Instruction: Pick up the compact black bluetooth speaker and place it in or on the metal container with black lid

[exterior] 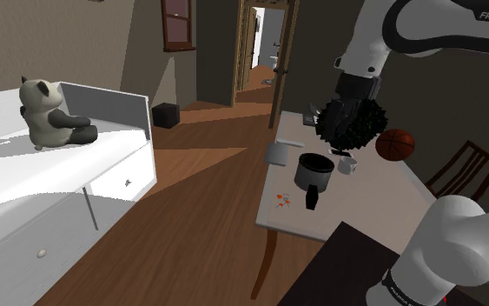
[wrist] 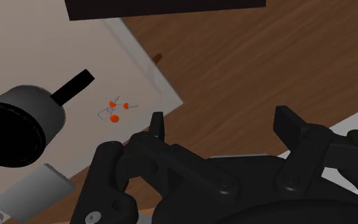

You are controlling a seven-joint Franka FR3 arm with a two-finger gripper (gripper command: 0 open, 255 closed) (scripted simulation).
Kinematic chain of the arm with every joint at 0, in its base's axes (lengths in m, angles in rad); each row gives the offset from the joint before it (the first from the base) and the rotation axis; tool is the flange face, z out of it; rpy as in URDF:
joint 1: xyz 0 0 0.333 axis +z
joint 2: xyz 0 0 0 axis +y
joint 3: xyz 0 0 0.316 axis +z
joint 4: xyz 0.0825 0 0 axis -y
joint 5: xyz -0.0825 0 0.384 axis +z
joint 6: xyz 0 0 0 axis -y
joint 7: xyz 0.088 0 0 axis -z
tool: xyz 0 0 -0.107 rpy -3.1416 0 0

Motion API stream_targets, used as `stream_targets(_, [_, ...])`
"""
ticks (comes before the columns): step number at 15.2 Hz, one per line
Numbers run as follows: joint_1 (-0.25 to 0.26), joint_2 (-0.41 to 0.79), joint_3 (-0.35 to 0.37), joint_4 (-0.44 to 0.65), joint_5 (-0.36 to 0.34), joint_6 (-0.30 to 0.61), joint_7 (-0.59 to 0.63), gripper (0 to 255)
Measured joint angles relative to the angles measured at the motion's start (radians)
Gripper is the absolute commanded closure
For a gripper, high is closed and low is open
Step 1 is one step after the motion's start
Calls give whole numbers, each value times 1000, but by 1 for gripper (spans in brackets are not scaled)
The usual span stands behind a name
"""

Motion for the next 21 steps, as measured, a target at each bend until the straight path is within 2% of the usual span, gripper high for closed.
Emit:
stream_targets(3, [-13,11,-4,-21,-3,31,14,0])
stream_targets(11, [-96,128,-36,-147,-27,268,94,0])
stream_targets(21, [-197,368,-92,-231,-49,585,194,0])
